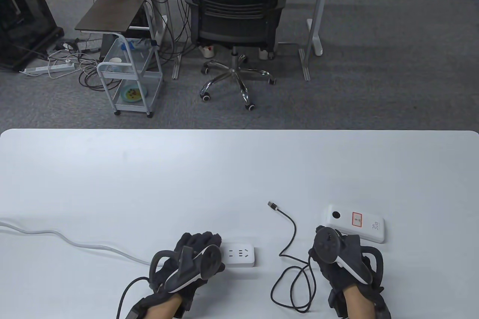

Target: Unplug the charger and disconnect the battery pack

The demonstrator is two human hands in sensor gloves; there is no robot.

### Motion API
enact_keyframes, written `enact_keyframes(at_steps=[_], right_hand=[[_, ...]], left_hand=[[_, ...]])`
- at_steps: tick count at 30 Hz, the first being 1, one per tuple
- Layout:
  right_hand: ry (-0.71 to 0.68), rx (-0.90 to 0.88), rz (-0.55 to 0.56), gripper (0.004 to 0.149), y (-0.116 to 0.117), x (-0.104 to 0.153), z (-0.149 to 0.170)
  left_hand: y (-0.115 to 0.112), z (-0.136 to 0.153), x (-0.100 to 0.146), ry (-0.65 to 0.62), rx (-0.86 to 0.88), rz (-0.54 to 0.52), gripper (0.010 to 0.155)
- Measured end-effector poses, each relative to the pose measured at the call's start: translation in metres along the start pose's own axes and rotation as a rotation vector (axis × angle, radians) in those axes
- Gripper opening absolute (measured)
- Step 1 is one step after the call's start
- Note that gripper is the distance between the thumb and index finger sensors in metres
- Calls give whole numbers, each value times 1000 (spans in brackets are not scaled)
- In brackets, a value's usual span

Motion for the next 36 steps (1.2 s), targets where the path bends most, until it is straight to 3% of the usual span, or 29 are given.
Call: enact_keyframes(at_steps=[8, 26, 31, 36], right_hand=[[15, 64, -80, 68, 12, -4, -2], [14, 152, -107, 69, 17, -5, -12], [-27, 100, -61, 90, 11, -1, -12], [-85, 44, 32, 84, 5, 2, -19]], left_hand=[[1, 0, 0, -2, 3, -6, 75], [0, -1, 0, -3, -3, -1, 75], [4, 3, 0, -6, 84, 6, 76], [6, 6, 0, -1, 81, -5, 76]])
Point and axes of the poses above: the tracker on the back of each hand, its own z axis roughly to the little-finger side, its own x axis roughly from the fingertips to the wrist, y = z × x, the point moved 1 cm from there along -x, roughly from the wrist to the fingertips, and after that the axes turned 8 degrees about x, right-handed, at the moved point
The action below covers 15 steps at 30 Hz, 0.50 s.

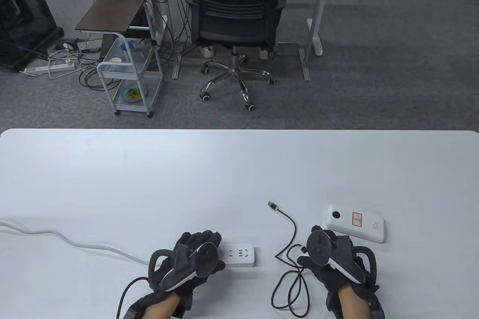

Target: Unplug the charger and disconnect the battery pack

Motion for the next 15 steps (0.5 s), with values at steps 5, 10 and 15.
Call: enact_keyframes(at_steps=[5, 10, 15], right_hand=[[-47, 32, 118, 73, -7, 5, -19], [-97, 108, 251, 59, -16, 13, -45], [-108, 97, 414, 55, -29, 22, -54]], left_hand=[[3, 2, -1, 6, 14, 7, 76], [9, 1, 0, -2, -39, -30, 74], [12, 4, -1, 6, -15, -46, 74]])
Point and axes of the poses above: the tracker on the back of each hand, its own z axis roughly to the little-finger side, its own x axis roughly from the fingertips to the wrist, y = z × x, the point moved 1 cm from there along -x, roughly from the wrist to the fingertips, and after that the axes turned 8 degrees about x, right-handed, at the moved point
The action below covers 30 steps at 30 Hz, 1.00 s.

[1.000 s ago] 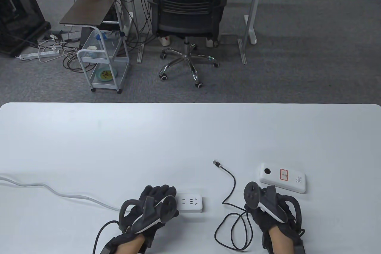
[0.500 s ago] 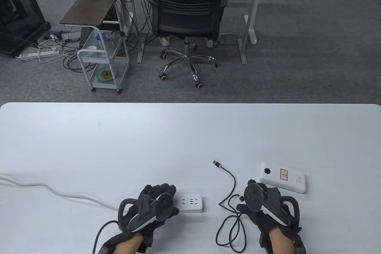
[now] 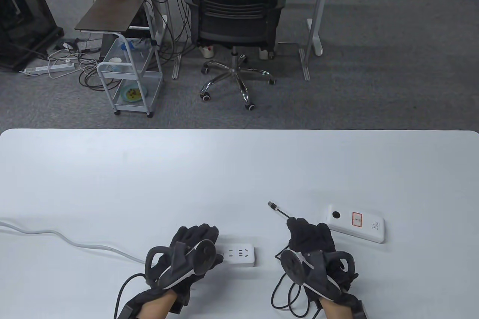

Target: Unplug the charger and disconnect the battery pack

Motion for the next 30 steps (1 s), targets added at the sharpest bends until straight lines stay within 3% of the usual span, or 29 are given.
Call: enact_keyframes(at_steps=[3, 10, 18, 30], right_hand=[[-27, -67, 61, 55, -3, 2, -4], [-108, 52, 1, 61, 8, 2, -20], [25, 35, -130, 67, 28, -2, 7], [-8, 68, -144, 68, 32, -1, -1]], left_hand=[[1, 1, 0, 1, 5, -12, 74], [1, 9, 0, 7, -5, -4, 73], [9, 13, 11, 27, -18, -59, 79], [11, 13, 16, 35, -36, -68, 78]])
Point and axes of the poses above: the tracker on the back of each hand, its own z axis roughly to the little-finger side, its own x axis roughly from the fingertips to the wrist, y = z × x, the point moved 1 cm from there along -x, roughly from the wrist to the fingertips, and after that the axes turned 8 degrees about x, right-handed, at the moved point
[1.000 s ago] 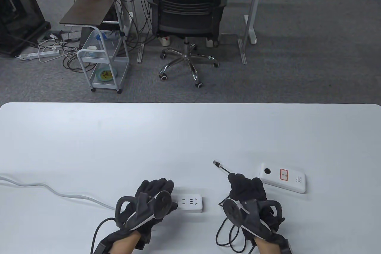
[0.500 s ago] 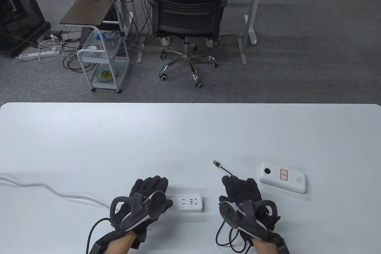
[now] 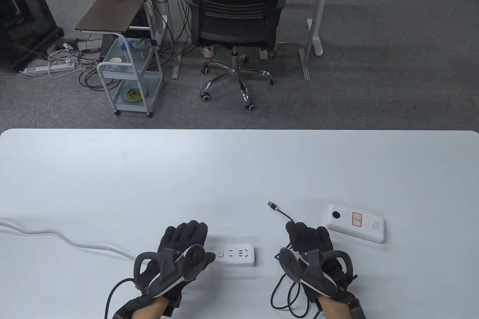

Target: Unplug the charger and disconnect the battery pack

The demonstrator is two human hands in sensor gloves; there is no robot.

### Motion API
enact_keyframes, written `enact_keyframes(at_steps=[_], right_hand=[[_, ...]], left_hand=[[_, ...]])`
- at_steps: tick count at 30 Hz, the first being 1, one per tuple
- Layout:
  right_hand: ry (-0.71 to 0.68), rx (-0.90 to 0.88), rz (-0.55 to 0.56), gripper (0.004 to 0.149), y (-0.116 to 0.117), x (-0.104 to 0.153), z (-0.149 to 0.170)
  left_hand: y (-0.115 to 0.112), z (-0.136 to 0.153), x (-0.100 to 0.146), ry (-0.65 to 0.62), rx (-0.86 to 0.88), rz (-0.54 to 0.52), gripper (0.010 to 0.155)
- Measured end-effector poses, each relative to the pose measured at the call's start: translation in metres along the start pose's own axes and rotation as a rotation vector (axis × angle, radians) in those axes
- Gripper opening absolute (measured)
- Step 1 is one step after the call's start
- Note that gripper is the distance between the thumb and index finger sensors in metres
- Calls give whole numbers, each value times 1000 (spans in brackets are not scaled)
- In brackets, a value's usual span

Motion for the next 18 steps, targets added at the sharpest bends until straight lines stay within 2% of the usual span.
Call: enact_keyframes(at_steps=[18], right_hand=[[-5, 27, -64, 69, 3, 0, 0]], left_hand=[[-3, 6, -2, 24, -44, 19, 78]])
Point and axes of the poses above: the tracker on the back of each hand, its own z axis roughly to the little-finger side, its own x axis roughly from the fingertips to the wrist, y = z × x, the point moved 1 cm from there along -x, roughly from the wrist to the fingertips, and after that the axes turned 8 degrees about x, right-handed, at the moved point
